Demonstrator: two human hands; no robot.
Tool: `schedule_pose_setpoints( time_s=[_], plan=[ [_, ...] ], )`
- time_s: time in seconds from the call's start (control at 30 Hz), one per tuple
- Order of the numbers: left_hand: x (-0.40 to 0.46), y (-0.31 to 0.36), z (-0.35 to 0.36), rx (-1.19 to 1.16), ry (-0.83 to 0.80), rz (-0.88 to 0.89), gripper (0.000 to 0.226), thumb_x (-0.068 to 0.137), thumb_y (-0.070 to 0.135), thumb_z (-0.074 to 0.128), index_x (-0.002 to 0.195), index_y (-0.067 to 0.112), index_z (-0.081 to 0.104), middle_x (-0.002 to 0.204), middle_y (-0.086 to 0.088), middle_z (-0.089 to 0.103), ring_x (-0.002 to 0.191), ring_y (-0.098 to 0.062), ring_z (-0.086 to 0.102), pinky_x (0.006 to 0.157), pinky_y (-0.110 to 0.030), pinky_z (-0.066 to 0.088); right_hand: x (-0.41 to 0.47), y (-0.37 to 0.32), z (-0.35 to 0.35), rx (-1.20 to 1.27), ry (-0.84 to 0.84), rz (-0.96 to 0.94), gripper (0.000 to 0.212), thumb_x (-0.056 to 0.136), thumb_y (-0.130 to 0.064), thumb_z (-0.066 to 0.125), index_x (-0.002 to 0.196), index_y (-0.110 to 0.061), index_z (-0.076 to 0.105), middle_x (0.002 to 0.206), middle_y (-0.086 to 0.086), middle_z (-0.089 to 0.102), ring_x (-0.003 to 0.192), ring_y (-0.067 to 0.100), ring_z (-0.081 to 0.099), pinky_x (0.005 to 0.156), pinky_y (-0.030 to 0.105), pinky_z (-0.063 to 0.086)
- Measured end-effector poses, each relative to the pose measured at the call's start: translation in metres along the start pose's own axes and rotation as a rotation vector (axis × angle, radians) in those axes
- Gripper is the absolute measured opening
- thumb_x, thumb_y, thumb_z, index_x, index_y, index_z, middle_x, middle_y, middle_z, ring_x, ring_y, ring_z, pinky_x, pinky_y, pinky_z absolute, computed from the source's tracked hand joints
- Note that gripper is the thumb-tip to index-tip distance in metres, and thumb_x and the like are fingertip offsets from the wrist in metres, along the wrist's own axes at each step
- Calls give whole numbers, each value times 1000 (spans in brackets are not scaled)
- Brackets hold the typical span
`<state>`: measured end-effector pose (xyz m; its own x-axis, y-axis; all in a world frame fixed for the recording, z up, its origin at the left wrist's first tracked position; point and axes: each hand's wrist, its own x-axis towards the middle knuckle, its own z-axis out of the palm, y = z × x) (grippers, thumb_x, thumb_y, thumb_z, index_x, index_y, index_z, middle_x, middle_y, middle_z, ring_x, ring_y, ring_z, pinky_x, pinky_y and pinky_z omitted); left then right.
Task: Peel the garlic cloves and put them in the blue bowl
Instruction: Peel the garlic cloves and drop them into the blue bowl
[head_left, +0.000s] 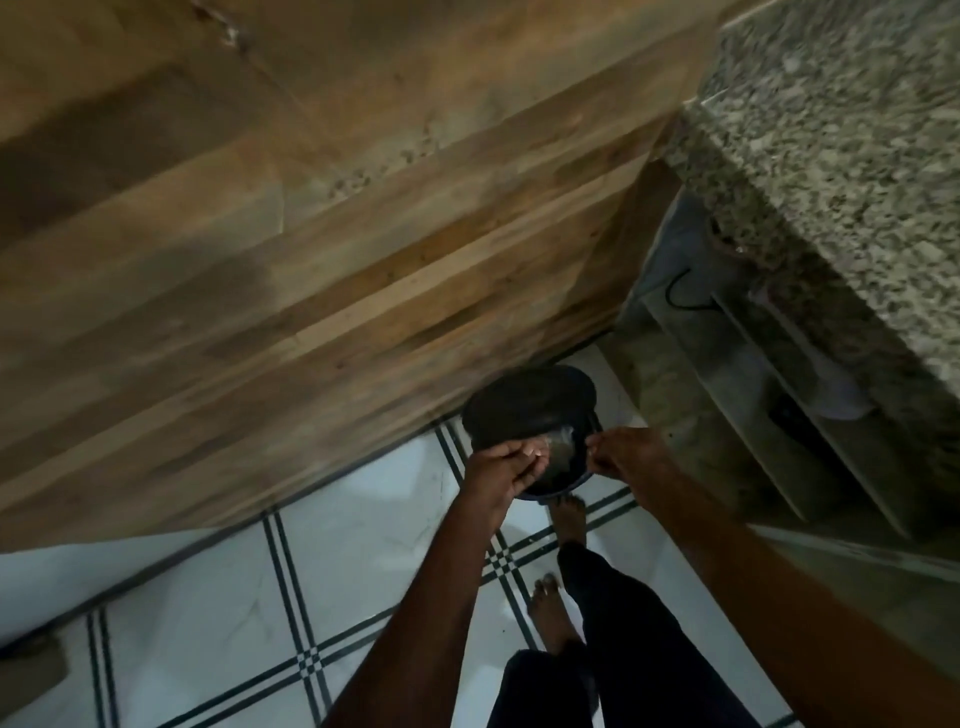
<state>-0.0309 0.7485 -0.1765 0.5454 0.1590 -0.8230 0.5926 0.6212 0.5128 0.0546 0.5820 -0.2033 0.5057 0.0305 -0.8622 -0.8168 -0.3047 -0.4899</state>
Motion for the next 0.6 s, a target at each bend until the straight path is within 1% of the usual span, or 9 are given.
schedule_pose_setpoints(
  time_s=[0.13, 0.2, 0.3, 0.37, 0.4, 0.47, 0.53, 0.57, 0.6],
  plan=[
    [56, -22, -9, 11, 9, -89, 17, 102, -7, 48, 100, -11, 64, 97, -14, 69, 92, -24, 66, 75, -22, 60, 51, 16, 13, 118, 86, 99, 16, 84, 15, 66, 72, 5, 63, 82, 22, 63, 62, 30, 61, 64, 37, 57],
    [88, -37, -14, 18, 15, -125, 21, 102, -8, 45, 94, -9, 64, 97, -14, 68, 92, -26, 65, 76, -26, 60, 85, 21, 24, 149, 65, 158, 3, 87, 13, 65, 88, 10, 66, 87, 24, 64, 62, 29, 61, 55, 31, 57],
    [151, -62, -27, 24, 24, -165, 28, 102, -9, 40, 93, -2, 65, 111, -17, 68, 104, -30, 63, 87, -34, 60, 136, 30, 39, 221, 16, 235, 29, 94, 7, 59, 121, 19, 58, 117, 34, 63, 76, 33, 62, 73, 36, 56],
    [194, -77, -37, 64, 51, -179, 29, 104, -6, 32, 109, -5, 60, 122, -17, 62, 112, -31, 58, 95, -37, 53, 169, 44, 47, 253, -29, 262, 32, 100, 6, 49, 129, 19, 52, 136, 34, 53, 98, 40, 62, 91, 41, 54],
    [215, -84, -42, 87, 69, -185, 31, 105, -4, 29, 116, -4, 57, 119, -14, 60, 111, -30, 57, 96, -38, 50, 187, 54, 50, 278, -78, 265, 29, 103, 4, 44, 126, 17, 54, 137, 34, 52, 100, 39, 60, 92, 41, 53],
    [253, -99, -53, 151, 121, -164, 29, 106, -1, 30, 118, 0, 56, 112, -13, 60, 103, -30, 58, 90, -39, 49, 222, 72, 57, 243, -106, 281, 24, 104, -1, 43, 118, 11, 59, 124, 28, 60, 91, 34, 58, 90, 44, 52],
    [280, -108, -61, 498, 196, -11, 26, 104, -1, 41, 122, -2, 61, 122, -23, 63, 105, -35, 63, 84, -36, 52, 251, 87, 66, 117, -66, 244, 23, 100, -1, 54, 121, 9, 59, 109, 21, 63, 86, 28, 60, 93, 48, 53],
    [296, -117, -68, 655, 265, 108, 26, 101, 2, 49, 119, -1, 67, 119, -22, 68, 103, -34, 68, 76, -27, 53, 264, 94, 70, -39, -17, 176, 26, 96, -1, 61, 120, 8, 61, 103, 18, 63, 84, 26, 62, 92, 46, 55],
    [307, -123, -71, 700, 273, 114, 24, 94, 9, 54, 104, 4, 75, 102, -18, 74, 89, -31, 73, 62, -19, 51, 272, 98, 73, -265, 65, 70, 24, 92, -4, 67, 112, 7, 64, 98, 16, 65, 86, 26, 65, 91, 43, 56]
  ],
)
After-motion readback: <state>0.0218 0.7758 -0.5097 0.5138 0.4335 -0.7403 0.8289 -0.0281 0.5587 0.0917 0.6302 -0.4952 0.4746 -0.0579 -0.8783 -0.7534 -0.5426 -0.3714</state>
